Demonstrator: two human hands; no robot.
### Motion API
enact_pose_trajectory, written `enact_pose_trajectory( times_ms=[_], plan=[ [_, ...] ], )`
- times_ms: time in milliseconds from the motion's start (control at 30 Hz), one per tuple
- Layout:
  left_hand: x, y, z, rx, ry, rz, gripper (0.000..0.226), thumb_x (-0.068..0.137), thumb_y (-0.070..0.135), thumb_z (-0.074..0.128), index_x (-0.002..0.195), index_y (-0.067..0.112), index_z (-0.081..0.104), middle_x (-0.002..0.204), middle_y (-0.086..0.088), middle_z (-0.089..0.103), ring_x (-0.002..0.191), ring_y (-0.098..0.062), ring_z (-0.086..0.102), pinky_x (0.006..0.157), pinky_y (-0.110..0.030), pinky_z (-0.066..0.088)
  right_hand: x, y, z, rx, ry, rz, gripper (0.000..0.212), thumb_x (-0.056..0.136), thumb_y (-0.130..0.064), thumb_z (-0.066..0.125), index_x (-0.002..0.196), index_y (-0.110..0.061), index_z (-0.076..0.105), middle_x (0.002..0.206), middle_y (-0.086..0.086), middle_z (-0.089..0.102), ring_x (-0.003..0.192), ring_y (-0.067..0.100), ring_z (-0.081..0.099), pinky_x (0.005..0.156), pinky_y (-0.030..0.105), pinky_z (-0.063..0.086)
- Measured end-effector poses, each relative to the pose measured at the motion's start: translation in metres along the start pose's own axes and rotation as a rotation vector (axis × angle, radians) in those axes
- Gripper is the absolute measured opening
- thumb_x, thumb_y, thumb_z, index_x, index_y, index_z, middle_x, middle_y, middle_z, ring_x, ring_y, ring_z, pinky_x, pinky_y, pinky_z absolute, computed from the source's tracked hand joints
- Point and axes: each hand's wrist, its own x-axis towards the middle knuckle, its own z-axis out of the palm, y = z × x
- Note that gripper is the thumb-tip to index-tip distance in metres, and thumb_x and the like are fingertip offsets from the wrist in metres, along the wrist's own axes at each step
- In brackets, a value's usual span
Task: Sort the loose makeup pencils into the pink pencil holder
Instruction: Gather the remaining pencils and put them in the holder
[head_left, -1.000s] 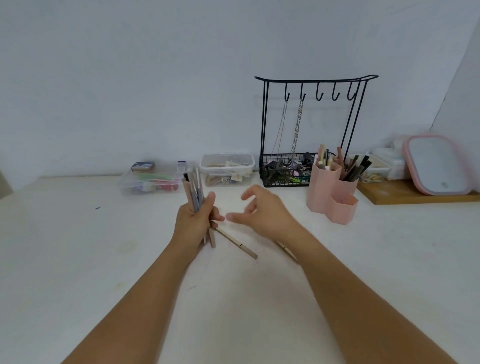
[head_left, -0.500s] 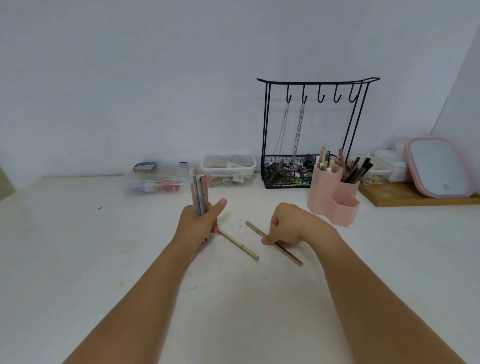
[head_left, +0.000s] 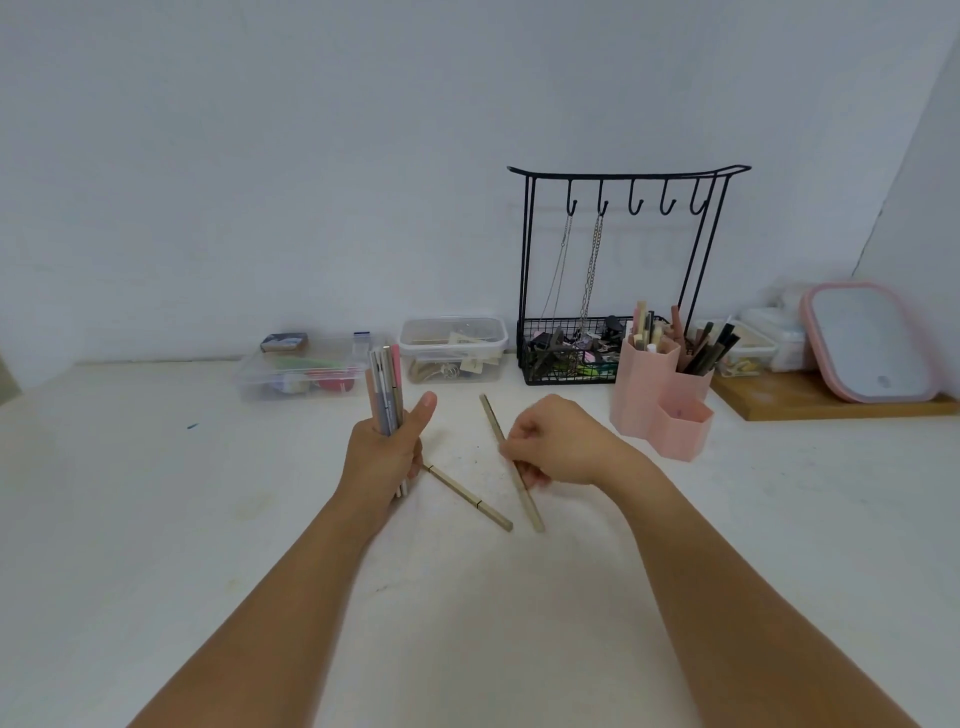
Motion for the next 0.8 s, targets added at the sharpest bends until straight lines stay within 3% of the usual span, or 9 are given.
enact_pose_trajectory(
  times_ms=[200, 300, 400, 467, 567, 633, 700, 800],
  plan=[
    [-0.005, 0.003, 0.004, -0.139, -0.115, 0.039, 0.044, 0.069, 0.052, 0.073, 0.071, 0.016, 0.048, 0.047, 0.007, 0.043, 0.043, -0.011, 0.039, 0.050, -0.028, 0.038, 0.000, -0.020, 0.016, 0.712, 0.127, -0.144, 0.006, 0.092, -0.010, 0.066, 0.093, -0.004, 0.066, 0.074, 0.015, 0.071, 0.063, 0.020, 0.069, 0.056, 0.025, 0.054],
    [-0.006, -0.003, 0.003, -0.125, -0.245, 0.079, 0.048, 0.062, 0.040, 0.091, 0.077, 0.010, 0.058, 0.056, 0.001, 0.053, 0.051, -0.015, 0.049, 0.052, -0.026, 0.045, -0.003, -0.028, 0.032, 0.860, 0.133, -0.154, 0.009, 0.089, -0.007, 0.069, 0.094, 0.001, 0.067, 0.074, 0.012, 0.069, 0.063, 0.018, 0.067, 0.061, 0.026, 0.057],
    [-0.007, -0.005, 0.004, -0.008, -0.339, 0.098, 0.038, 0.061, 0.009, 0.094, 0.089, -0.001, 0.070, 0.083, -0.012, 0.075, 0.078, -0.027, 0.073, 0.071, -0.030, 0.058, -0.003, -0.029, 0.046, 0.843, 0.123, -0.173, 0.012, 0.086, -0.006, 0.073, 0.093, 0.003, 0.069, 0.075, 0.016, 0.070, 0.066, 0.021, 0.066, 0.068, 0.030, 0.058],
    [-0.011, -0.003, 0.005, 0.030, -0.364, 0.094, 0.032, 0.069, -0.007, 0.084, 0.099, 0.002, 0.077, 0.097, -0.015, 0.079, 0.095, -0.032, 0.076, 0.084, -0.037, 0.060, -0.003, -0.029, 0.051, 0.803, 0.129, -0.194, 0.009, 0.084, -0.006, 0.076, 0.089, 0.000, 0.072, 0.077, 0.019, 0.071, 0.067, 0.022, 0.067, 0.070, 0.032, 0.059],
    [-0.010, -0.008, 0.004, 0.037, -0.401, 0.104, 0.032, 0.074, -0.010, 0.072, 0.103, 0.005, 0.078, 0.103, -0.016, 0.078, 0.101, -0.033, 0.075, 0.091, -0.044, 0.059, -0.003, -0.029, 0.055, 0.704, 0.174, -0.249, 0.005, 0.080, -0.007, 0.079, 0.084, -0.006, 0.075, 0.082, 0.019, 0.074, 0.072, 0.022, 0.069, 0.075, 0.034, 0.060],
    [-0.005, -0.011, 0.004, 0.085, -0.377, 0.121, 0.027, 0.077, 0.000, 0.067, 0.102, 0.003, 0.075, 0.100, -0.019, 0.077, 0.096, -0.034, 0.074, 0.086, -0.044, 0.059, -0.001, -0.028, 0.058, 0.639, 0.220, -0.289, 0.005, 0.080, -0.008, 0.080, 0.083, -0.008, 0.076, 0.082, 0.014, 0.075, 0.073, 0.019, 0.069, 0.076, 0.034, 0.060],
    [-0.002, -0.013, 0.003, 0.113, -0.342, 0.118, 0.019, 0.083, 0.005, 0.064, 0.099, -0.004, 0.068, 0.086, -0.026, 0.069, 0.081, -0.035, 0.066, 0.071, -0.043, 0.054, -0.001, -0.029, 0.060, 0.589, 0.259, -0.315, 0.003, 0.081, -0.009, 0.079, 0.083, -0.010, 0.077, 0.076, 0.005, 0.074, 0.067, 0.012, 0.066, 0.069, 0.027, 0.057],
    [-0.002, -0.013, 0.005, 0.076, -0.305, 0.106, 0.010, 0.093, 0.006, 0.064, 0.093, -0.004, 0.066, 0.070, -0.019, 0.059, 0.065, -0.026, 0.055, 0.061, -0.038, 0.047, -0.004, -0.032, 0.062, 0.551, 0.314, -0.319, 0.005, 0.084, -0.015, 0.076, 0.089, -0.015, 0.076, 0.078, -0.003, 0.071, 0.065, 0.003, 0.064, 0.061, 0.017, 0.052]
  ],
)
